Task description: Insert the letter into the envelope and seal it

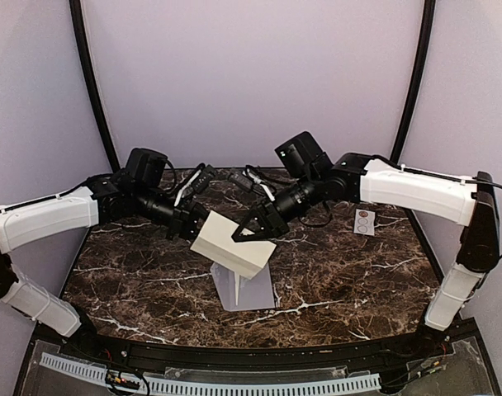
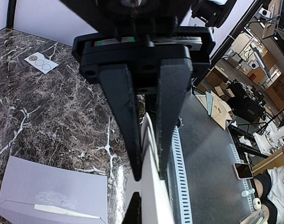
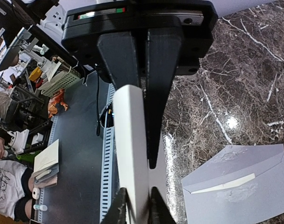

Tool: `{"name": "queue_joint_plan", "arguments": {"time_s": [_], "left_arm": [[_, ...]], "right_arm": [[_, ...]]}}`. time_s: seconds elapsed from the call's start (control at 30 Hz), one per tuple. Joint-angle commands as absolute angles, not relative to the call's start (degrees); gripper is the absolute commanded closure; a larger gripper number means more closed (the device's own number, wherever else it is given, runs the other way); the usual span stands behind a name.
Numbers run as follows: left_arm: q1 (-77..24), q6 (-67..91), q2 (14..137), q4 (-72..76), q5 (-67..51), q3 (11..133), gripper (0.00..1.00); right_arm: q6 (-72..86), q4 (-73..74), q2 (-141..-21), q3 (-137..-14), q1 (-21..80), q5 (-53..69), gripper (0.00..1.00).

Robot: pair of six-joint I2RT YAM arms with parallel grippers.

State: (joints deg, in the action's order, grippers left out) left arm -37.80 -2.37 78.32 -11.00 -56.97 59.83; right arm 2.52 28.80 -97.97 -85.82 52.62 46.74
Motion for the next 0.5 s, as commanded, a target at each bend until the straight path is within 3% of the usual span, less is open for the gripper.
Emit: {"name": "queue_joint_plan", "arguments": {"time_s": [0.0, 0.03, 0.17, 0.47], "left_arm": [[-38.1, -3.1, 78.2, -12.3, -56.4, 61.3, 1.0], [-38.1, -3.0, 78.0, -12.2, -55.9, 61.3, 0.95], [-38.1, -2.2, 77.1, -11.9, -51.5, 61.4, 0.69], [-33.8, -3.3, 69.0, -13.8, -39.4, 61.6, 0.36]], "right_arm": [[2.0, 27.8, -98.2, -87.9, 53.2, 47.5, 0.95], [2.1, 27.5, -98.0, -87.8, 53.2, 47.2, 1.0], [3.0, 25.0, -96.3, -86.1, 53.2, 45.7, 1.0], [5.6, 19.8, -91.1, -80.6, 52.3, 40.7, 1.0]]}}
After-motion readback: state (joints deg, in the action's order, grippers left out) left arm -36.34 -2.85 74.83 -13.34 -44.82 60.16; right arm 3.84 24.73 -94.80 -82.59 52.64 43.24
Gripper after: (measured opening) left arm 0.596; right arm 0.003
